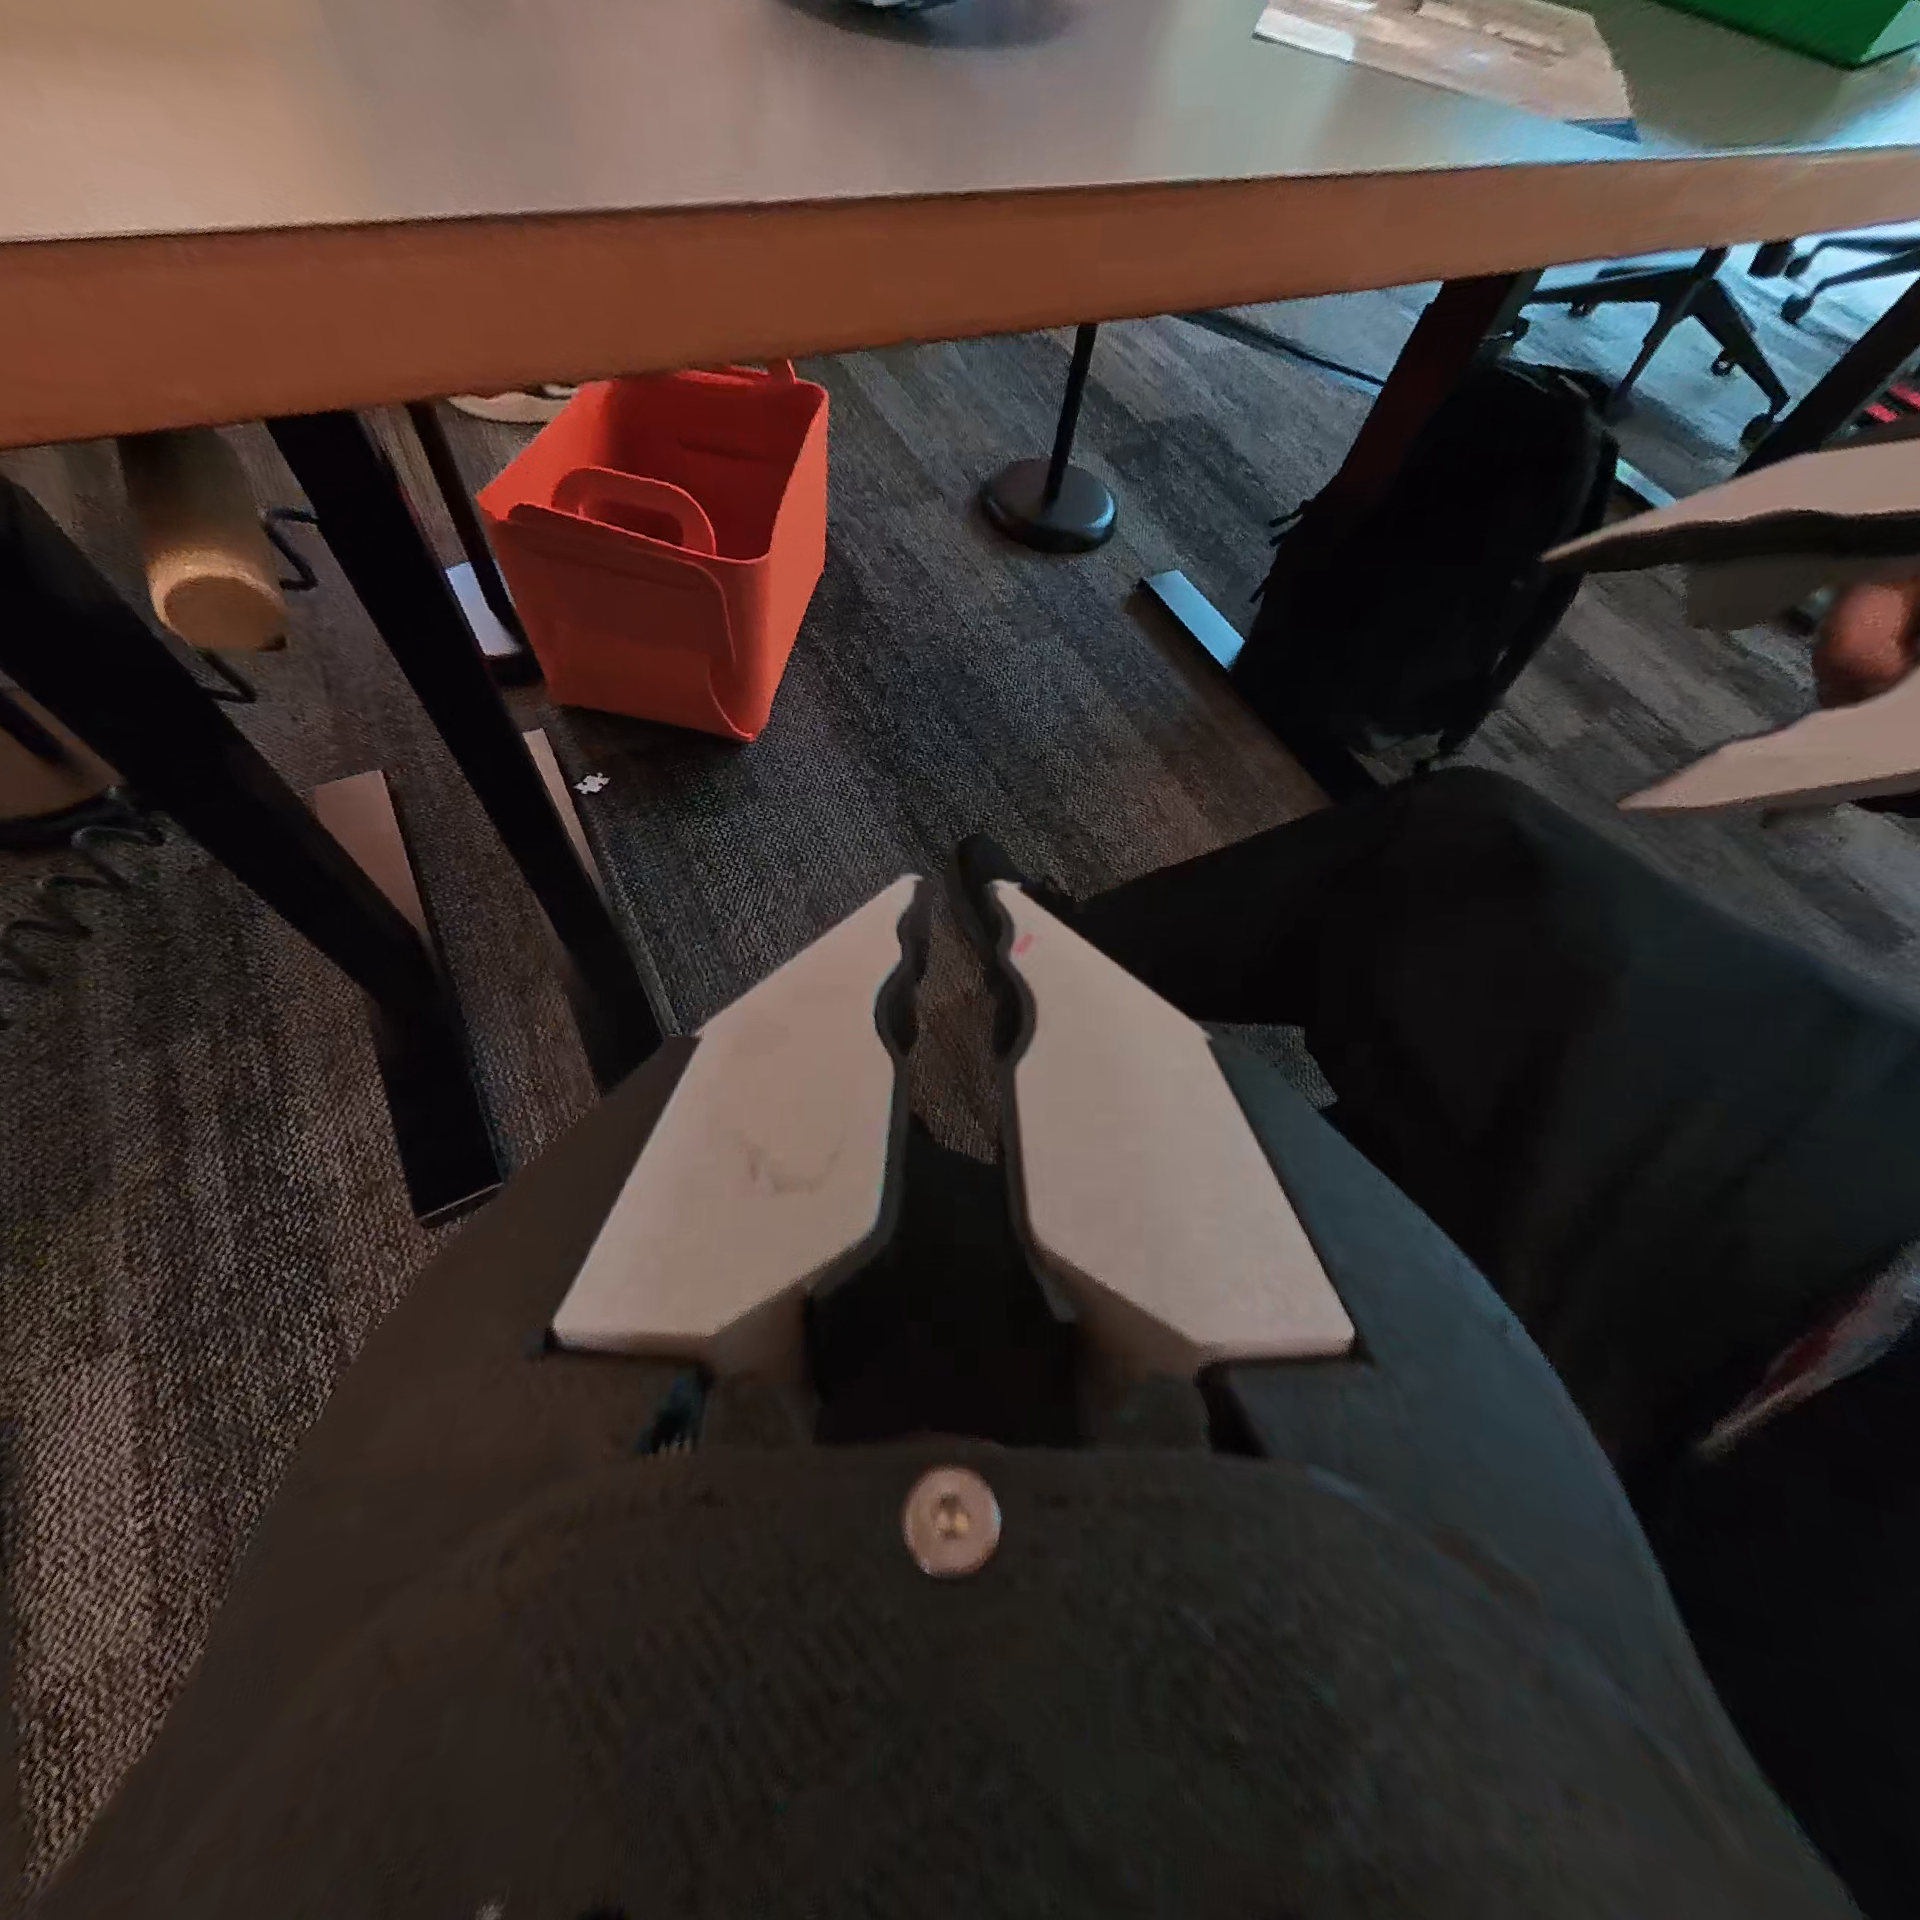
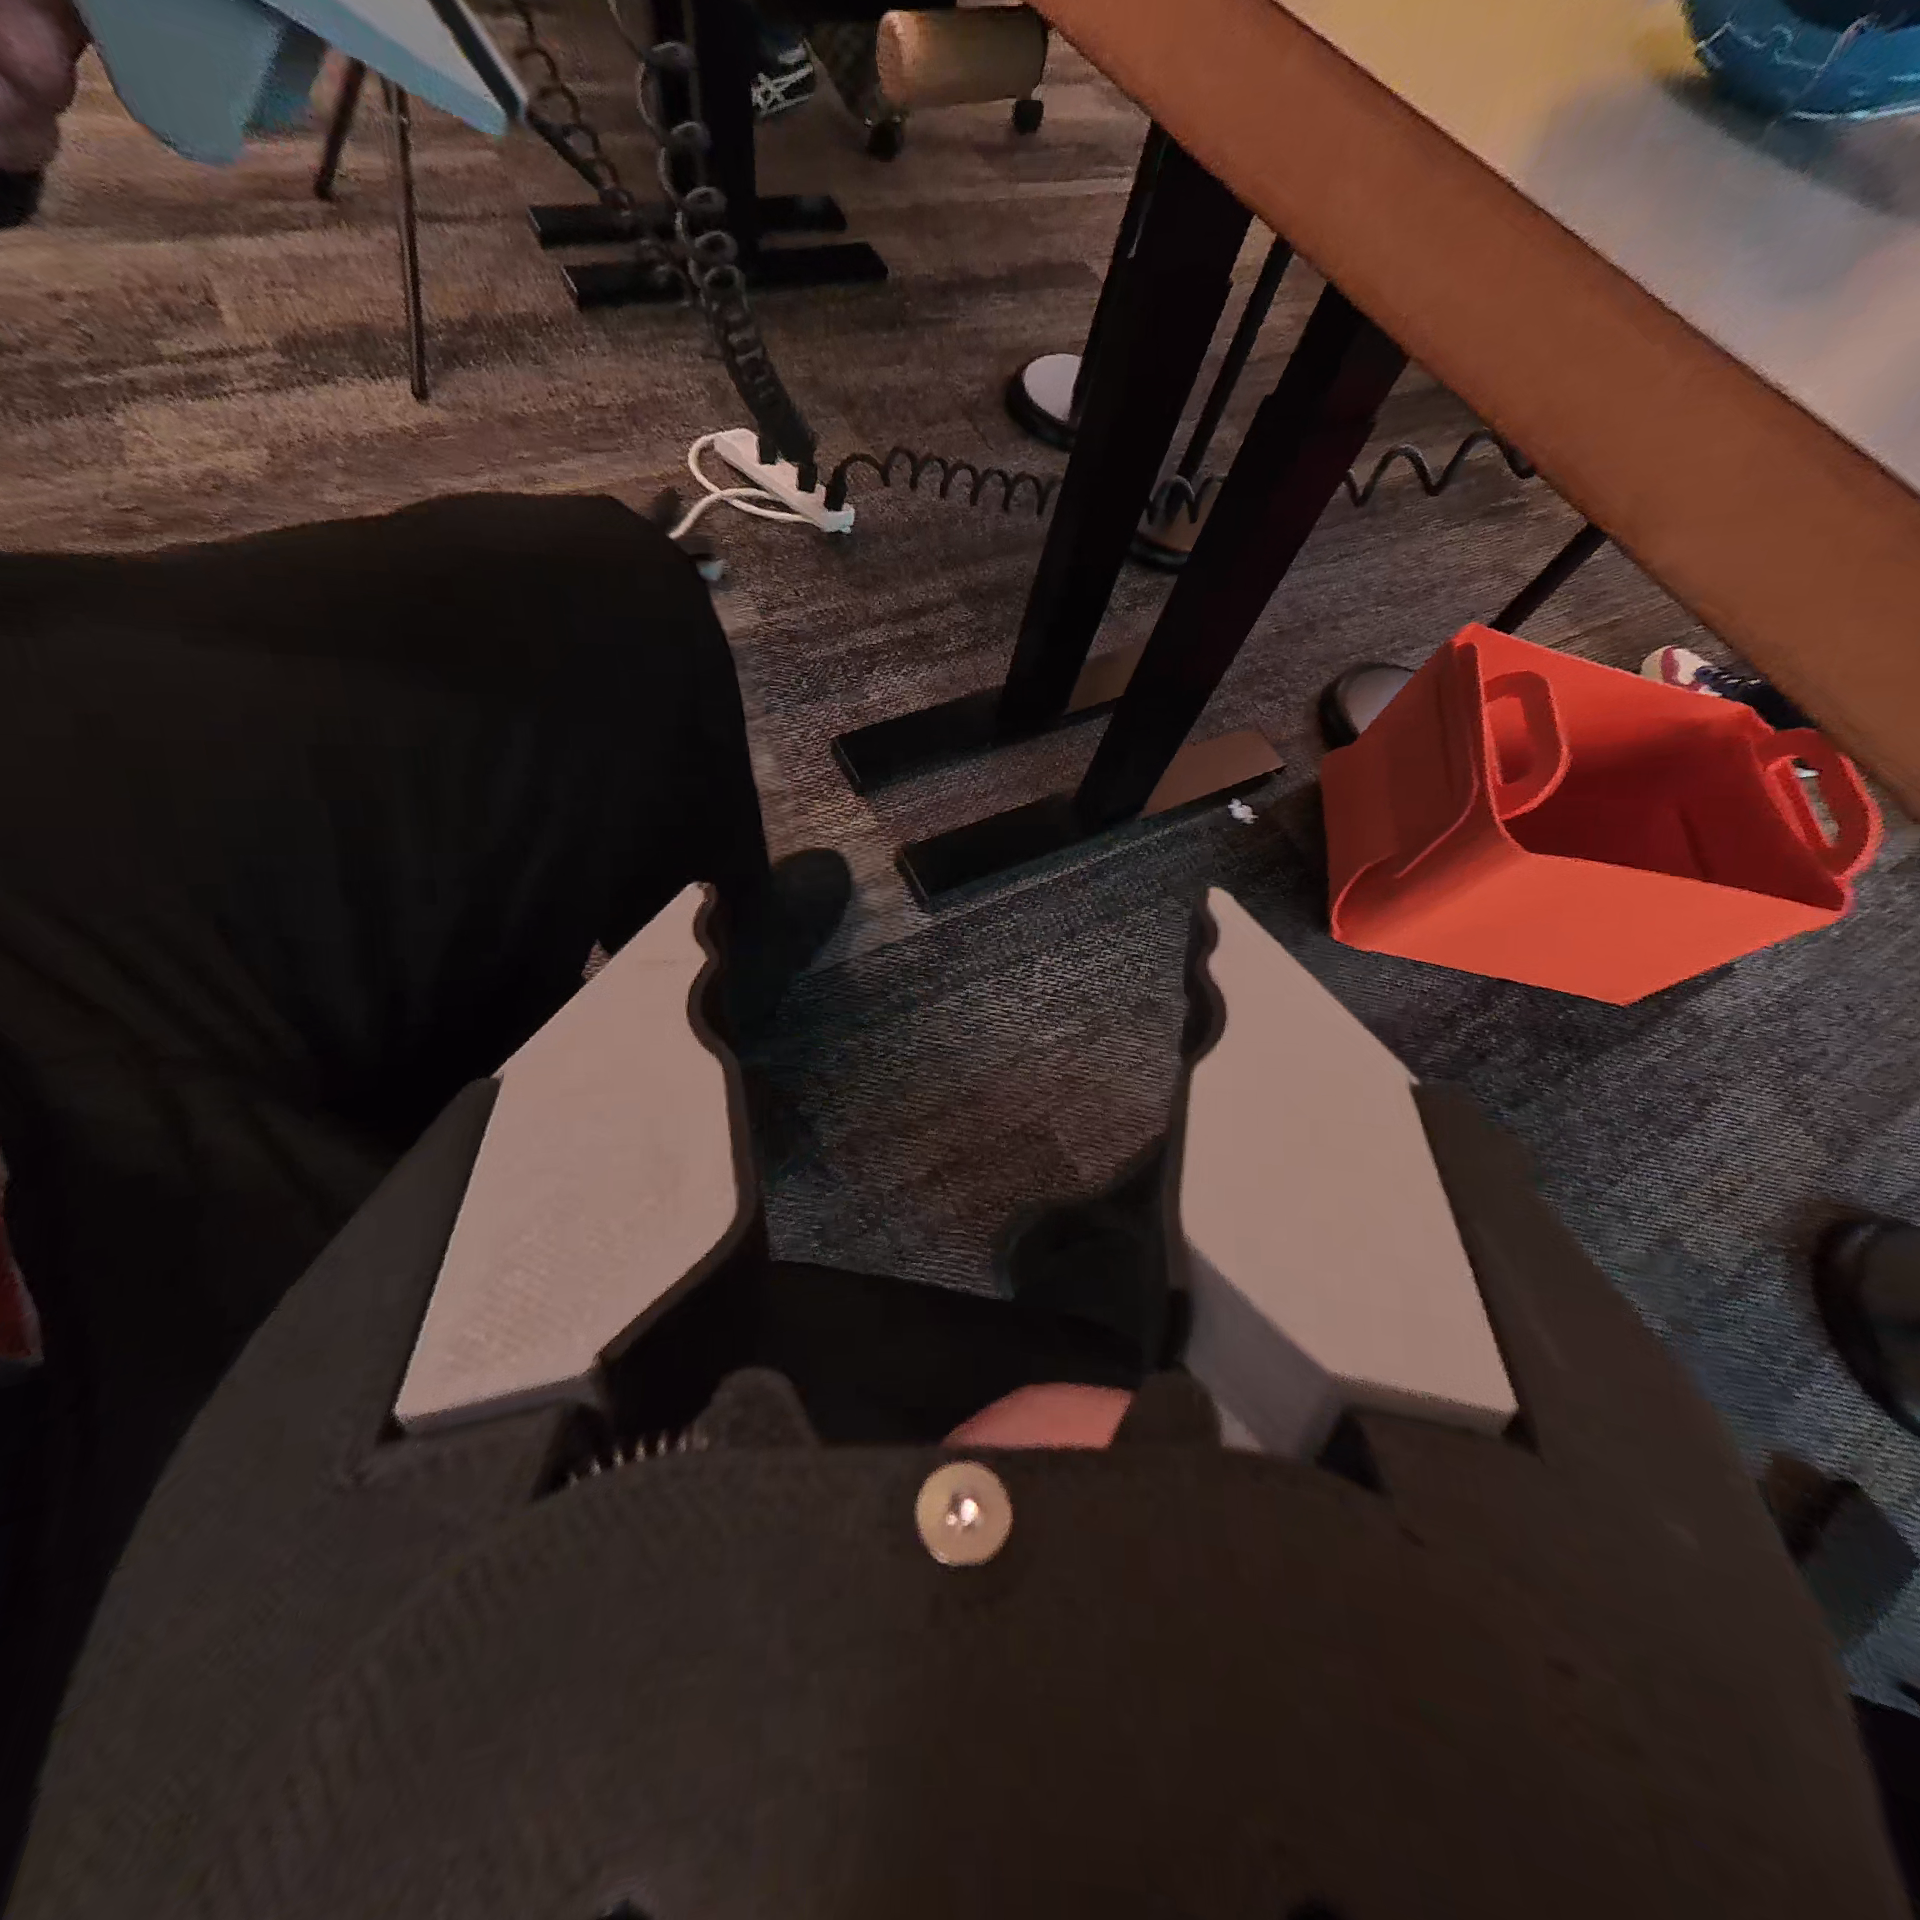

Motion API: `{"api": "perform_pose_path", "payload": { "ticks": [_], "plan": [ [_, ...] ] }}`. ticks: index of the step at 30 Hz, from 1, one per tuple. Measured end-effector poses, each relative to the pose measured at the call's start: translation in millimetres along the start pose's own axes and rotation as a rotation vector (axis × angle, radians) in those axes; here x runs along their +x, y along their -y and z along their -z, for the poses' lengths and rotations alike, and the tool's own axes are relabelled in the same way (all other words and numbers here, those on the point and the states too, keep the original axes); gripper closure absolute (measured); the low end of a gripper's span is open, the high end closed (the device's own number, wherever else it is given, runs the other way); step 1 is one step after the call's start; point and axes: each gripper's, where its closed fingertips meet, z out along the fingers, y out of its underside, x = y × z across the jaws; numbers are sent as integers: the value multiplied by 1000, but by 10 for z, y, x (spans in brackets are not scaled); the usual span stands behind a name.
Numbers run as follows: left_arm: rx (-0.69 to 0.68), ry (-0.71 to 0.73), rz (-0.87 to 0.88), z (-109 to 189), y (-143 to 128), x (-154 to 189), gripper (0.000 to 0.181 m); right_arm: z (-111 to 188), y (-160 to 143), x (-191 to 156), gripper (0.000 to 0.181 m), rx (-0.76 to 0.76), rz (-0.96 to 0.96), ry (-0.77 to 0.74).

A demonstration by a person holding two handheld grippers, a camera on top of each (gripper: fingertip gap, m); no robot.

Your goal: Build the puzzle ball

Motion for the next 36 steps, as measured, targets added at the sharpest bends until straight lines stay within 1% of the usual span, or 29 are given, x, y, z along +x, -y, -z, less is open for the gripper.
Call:
{"api": "perform_pose_path", "payload": {
  "ticks": [2,5,7,8,12,14,17,20,21,22,24,27,29,33,36],
  "plan": [
    [-28,-15,-3,37,-97,24,179,-141,-4,-41,93,-16,-13,40],
    [-92,25,-7,107,-296,-75,177,-407,0,-141,94,-62,-25,101],
    [-163,45,-22,173,-486,-151,172,-585,9,-276,94,-105,-22,169],
    [-203,54,-25,210,-588,-189,165,-671,16,-341,94,-129,-20,198],
    [-285,70,4,343,-919,-320,153,-903,51,-617,95,-192,-19,327],
    [-326,121,35,420,-1068,-459,150,-984,73,-709,97,-189,-31,384],
    [-372,215,69,572,-1239,-635,150,-1164,121,-756,99,-172,-116,479],
    [-420,325,31,710,-1329,-749,152,-1352,186,-786,103,-164,-278,615],
    [-435,367,11,741,-1336,-782,153,-1375,192,-799,104,-177,-312,658],
    [-440,402,-1,759,-1333,-797,155,-1386,174,-797,104,-196,-308,679],
    [-423,415,20,742,-1325,-709,156,-1378,107,-773,104,-220,-219,680],
    [-364,349,154,663,-1291,-364,156,-1327,-68,-701,104,-256,-22,643],
    [-324,322,171,643,-1211,-120,156,-1301,-132,-635,104,-238,90,615],
    [-288,438,107,746,-1036,261,162,-1194,-226,-600,103,-213,196,628],
    [-251,525,81,800,-916,611,164,-1090,-300,-502,102,-211,255,629]
  ]
}}
